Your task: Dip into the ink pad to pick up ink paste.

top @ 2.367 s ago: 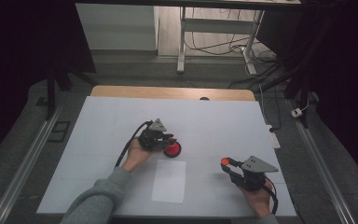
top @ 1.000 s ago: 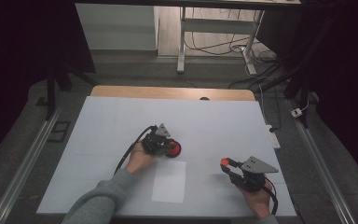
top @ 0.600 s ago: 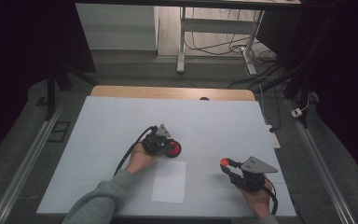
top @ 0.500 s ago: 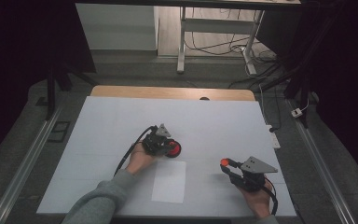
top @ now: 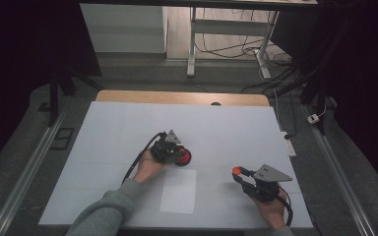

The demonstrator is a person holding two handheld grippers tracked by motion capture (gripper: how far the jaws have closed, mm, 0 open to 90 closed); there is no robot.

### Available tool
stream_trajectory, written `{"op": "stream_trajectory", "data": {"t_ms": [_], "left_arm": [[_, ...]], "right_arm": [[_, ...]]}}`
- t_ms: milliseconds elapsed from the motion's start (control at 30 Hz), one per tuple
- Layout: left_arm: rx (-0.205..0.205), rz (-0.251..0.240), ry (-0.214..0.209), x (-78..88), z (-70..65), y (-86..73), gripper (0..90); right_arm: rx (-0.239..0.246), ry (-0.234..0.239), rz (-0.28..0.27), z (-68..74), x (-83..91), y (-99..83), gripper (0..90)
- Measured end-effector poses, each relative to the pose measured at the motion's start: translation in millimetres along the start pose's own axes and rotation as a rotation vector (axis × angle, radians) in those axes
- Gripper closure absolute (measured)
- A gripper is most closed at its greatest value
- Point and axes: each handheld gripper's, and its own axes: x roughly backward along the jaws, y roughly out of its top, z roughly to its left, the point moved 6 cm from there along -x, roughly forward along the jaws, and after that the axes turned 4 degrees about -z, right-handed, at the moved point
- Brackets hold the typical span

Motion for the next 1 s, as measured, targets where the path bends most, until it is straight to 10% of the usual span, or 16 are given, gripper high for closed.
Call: {"op": "stream_trajectory", "data": {"t_ms": [567,1000], "left_arm": [[0.049,-0.153,-0.045,34.8,1.8,20.0,72.3],[0.049,-0.178,-0.065,58.1,-1.4,20.4,72.2]], "right_arm": [[-0.001,0.002,-0.004,-0.5,0.4,0.1,64.5],[-0.004,0.002,-0.004,-1.6,1.2,-0.3,64.5]]}}
